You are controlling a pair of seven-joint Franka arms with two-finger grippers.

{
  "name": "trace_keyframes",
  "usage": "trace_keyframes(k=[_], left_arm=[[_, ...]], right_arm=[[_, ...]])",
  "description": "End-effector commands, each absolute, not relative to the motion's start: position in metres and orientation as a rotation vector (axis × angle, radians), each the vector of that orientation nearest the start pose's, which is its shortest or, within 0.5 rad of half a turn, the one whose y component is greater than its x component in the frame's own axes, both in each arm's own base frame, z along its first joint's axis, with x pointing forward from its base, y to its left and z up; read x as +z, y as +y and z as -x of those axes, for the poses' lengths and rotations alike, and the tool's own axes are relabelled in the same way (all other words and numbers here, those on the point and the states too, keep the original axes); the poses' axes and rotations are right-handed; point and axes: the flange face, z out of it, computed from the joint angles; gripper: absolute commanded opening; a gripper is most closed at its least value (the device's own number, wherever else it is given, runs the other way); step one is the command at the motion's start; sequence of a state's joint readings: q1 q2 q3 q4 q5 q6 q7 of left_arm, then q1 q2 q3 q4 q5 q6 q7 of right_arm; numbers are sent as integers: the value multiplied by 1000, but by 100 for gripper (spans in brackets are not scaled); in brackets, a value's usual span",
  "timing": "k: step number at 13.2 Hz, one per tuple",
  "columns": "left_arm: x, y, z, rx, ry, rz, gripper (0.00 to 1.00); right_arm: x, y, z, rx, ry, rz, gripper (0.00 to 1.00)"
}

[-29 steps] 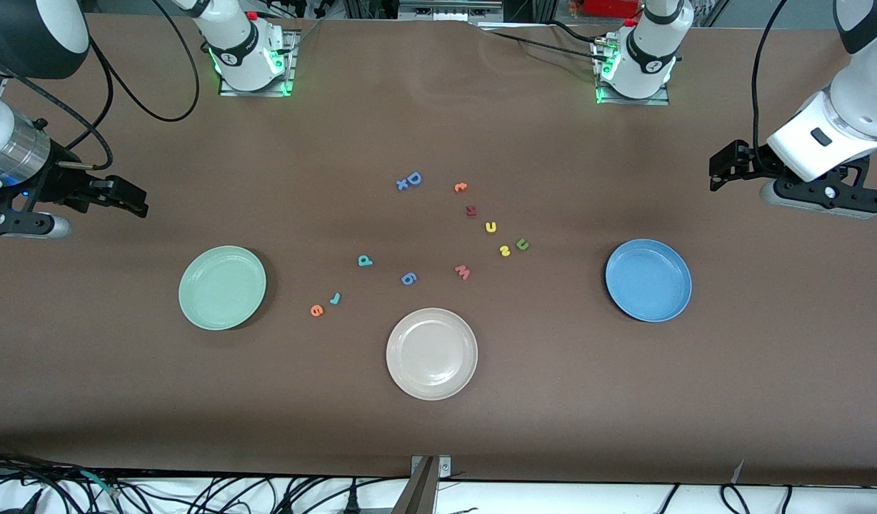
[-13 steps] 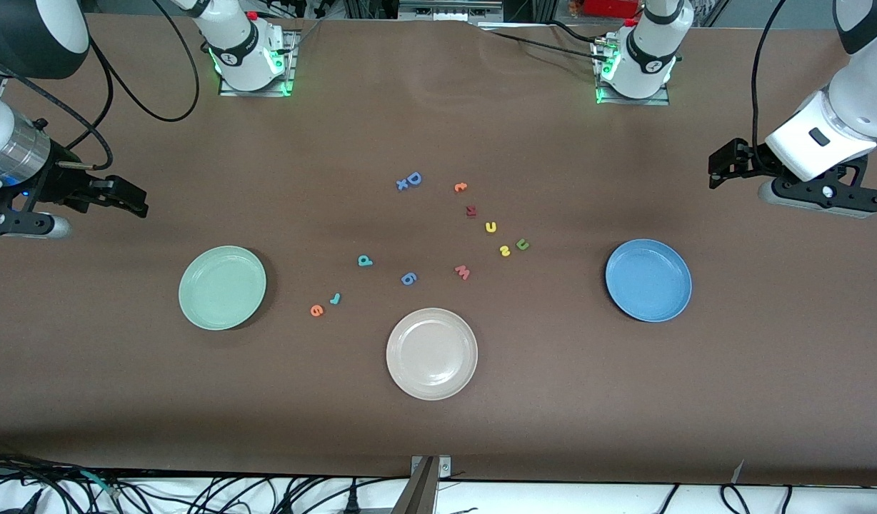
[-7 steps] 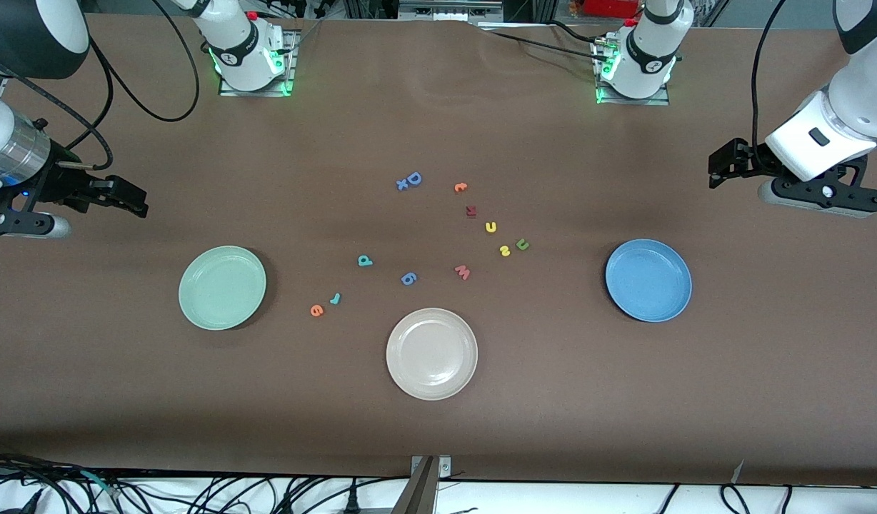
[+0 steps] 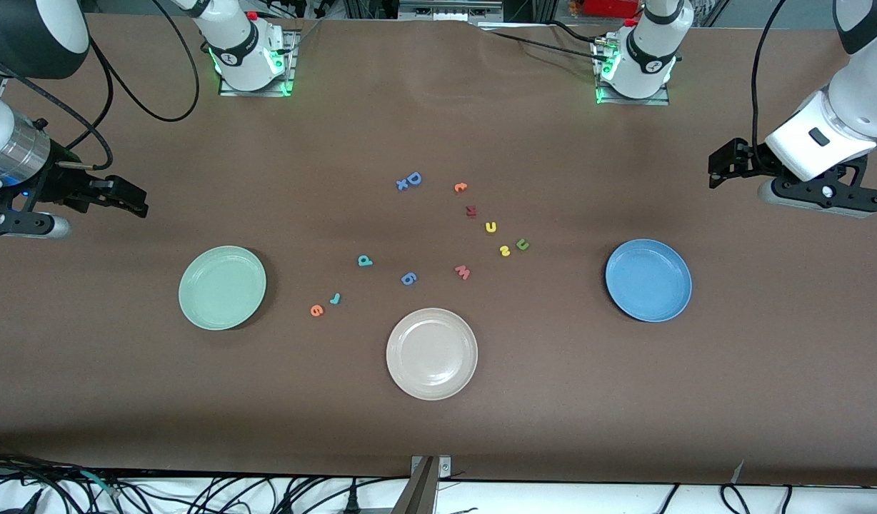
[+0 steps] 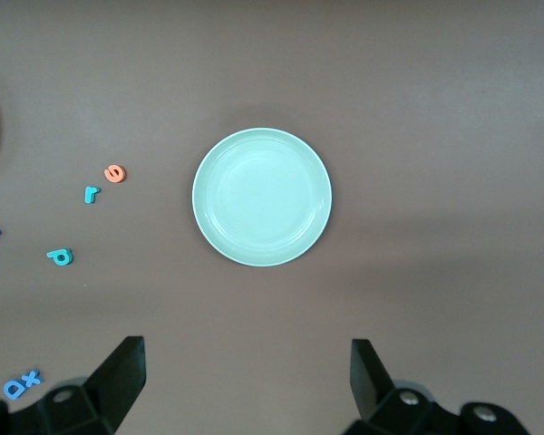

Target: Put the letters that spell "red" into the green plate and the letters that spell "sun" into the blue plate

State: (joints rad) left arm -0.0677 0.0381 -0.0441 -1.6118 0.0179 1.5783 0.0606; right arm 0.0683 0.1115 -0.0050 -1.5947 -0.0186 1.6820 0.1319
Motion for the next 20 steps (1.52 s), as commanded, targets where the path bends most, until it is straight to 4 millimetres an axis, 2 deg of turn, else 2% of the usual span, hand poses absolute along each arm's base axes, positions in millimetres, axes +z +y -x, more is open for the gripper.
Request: trace_keyframes(k=[1,11,14,15,18,20], left_arm=[[590,-61,-554,113,266,3094,100],[589,-65,-554,115,285,3096,100],[576,-79,-553,186,325,3088,100],[570,-93,-554,205,349,3101,100],[543,-113,-563,282,367,3169,100],[523,-143,-566,318,432,3183,100]], right_arm=[[562,34,-594,37,88,3169,100],[562,34,-594,37,88,3169,100],[562,34,-594,37,88,3169,100],[562,34,-594,37,88,3169,100],[562,34,-594,37,90,3169,100],[562,34,-594,40,100,3167,100]])
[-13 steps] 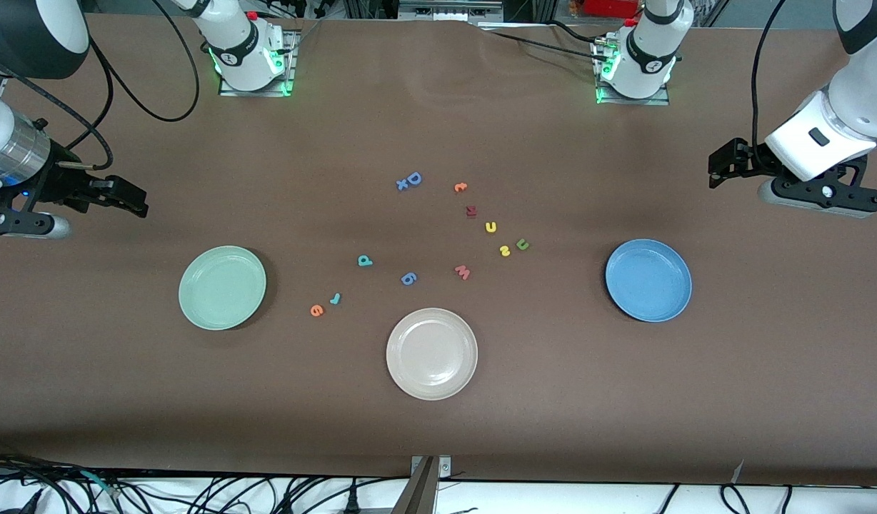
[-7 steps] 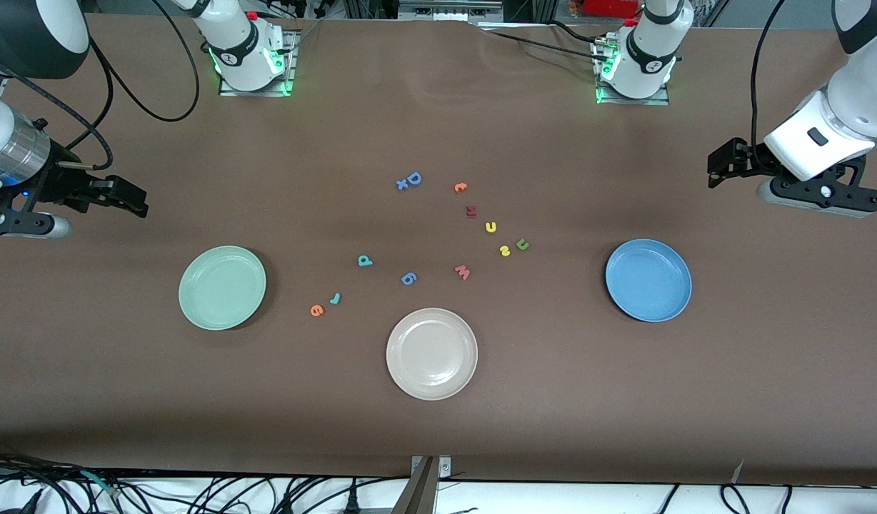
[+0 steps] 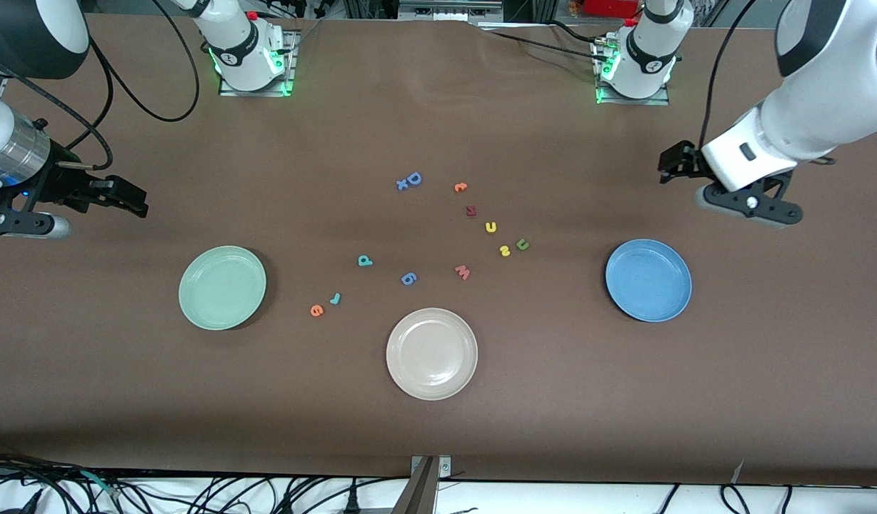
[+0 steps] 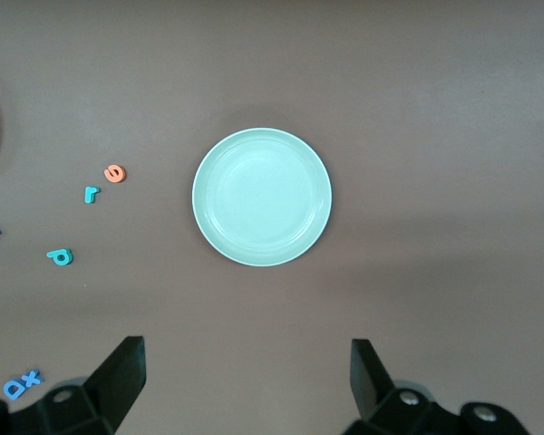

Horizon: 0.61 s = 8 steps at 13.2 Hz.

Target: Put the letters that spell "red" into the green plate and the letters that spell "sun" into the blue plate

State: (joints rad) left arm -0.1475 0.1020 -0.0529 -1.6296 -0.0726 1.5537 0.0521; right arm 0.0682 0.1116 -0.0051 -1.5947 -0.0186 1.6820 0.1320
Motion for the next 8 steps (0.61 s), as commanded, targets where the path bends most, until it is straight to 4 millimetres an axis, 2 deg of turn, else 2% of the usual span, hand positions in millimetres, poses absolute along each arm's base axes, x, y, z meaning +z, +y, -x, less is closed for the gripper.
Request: trace_keyframes(k=[1,4,6,8], left_arm=[[510,-167,-565,341,494,3162,100],[463,-224,-565,395,547,3129,100],[424,-269,-563,400,608,3109,100],[390,-305,-556,389,629,3098,100]], right_arm=[[560,35,-595,44,107,3167,100],[541,44,-603,74,101,3160,100],[522,55,-610,105,88,3134,100],[499,65,-620,130,83,3111,100]])
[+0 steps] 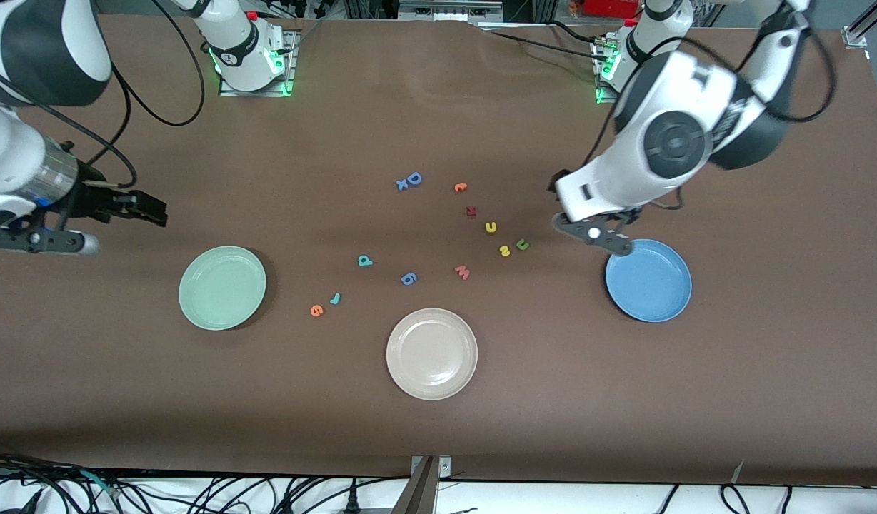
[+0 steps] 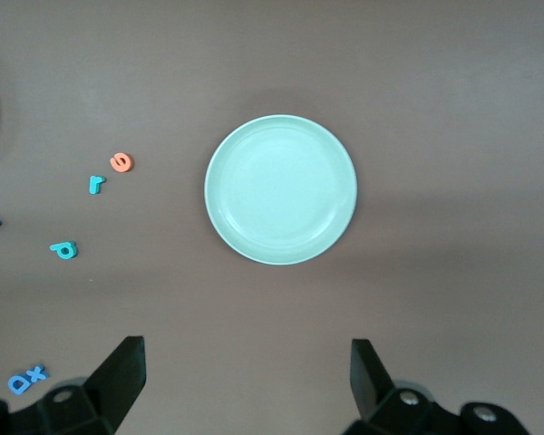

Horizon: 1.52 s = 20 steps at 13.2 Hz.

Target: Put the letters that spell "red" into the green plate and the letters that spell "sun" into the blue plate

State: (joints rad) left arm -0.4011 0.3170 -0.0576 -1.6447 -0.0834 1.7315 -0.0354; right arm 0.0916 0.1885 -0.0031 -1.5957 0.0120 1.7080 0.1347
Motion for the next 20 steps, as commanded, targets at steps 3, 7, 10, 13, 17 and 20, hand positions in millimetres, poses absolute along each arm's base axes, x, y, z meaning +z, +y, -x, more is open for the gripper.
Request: trace_keyframes(k=[3,7,10,13,17,20], left_arm=[[342,-335,-548,369,690,3076,100],[280,-331,-528,293,723,3076,100],[249,-322,-519,211,824,3022,100],[219,-319,-521,184,930,3003,100],[194,-316,-510,125,942,3011,100],[182,-318,-512,93,988,2979,100]], right_arm=[[458,104,-632,161,98,3120,100],[401,153,-650,100,153,3123,100],[354,192,-673,72,164,3119,100],[316,214,-691,81,215,3122,100],[272,240,-692,40,388,3111,100],[255,243,-690,61,419,3114,100]])
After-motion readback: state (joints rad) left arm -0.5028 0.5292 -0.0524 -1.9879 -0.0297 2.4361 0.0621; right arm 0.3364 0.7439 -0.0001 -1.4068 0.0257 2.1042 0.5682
